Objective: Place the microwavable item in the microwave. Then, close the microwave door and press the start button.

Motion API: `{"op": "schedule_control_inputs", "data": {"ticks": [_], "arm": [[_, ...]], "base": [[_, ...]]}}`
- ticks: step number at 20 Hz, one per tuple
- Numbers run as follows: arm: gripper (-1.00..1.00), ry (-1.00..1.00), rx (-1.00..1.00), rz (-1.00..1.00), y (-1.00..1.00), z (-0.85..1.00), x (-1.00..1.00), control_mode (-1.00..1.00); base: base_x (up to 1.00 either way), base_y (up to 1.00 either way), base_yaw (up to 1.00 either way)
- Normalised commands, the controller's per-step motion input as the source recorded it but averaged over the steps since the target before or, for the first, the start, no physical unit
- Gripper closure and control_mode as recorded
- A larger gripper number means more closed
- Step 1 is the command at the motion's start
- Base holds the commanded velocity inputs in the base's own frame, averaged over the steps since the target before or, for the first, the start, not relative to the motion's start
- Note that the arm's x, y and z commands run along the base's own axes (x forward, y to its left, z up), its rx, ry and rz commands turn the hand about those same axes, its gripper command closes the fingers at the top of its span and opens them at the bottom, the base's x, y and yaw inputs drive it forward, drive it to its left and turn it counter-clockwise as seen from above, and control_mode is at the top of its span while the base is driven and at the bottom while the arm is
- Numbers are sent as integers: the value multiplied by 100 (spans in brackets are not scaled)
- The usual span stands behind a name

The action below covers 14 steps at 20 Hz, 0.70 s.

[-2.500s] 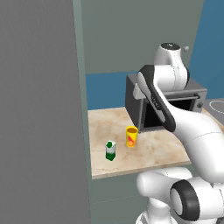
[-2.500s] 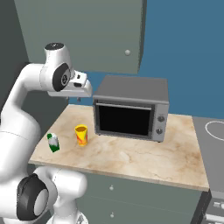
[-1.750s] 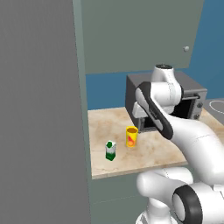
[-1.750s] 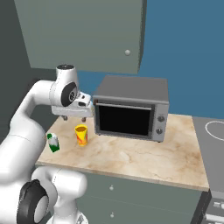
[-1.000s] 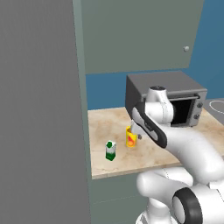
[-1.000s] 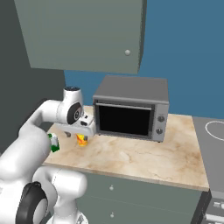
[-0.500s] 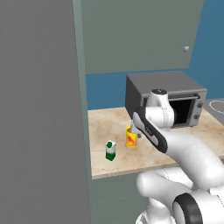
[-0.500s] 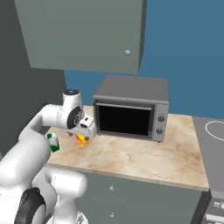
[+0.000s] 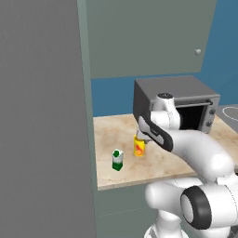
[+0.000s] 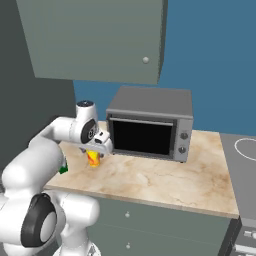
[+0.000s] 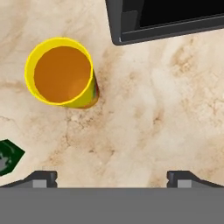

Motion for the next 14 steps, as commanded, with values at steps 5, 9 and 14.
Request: {"op": "schedule_control_inputs", "data": {"ticks": [5,9,14], "arm": [[-100,1,0,0,0,-4,17,-100],[-100,0,0,0,0,-12,17,-100],[-100,0,0,0,0,-33,29,-100]], "base": [[0,0,0],[0,0,0],[0,0,0]]}}
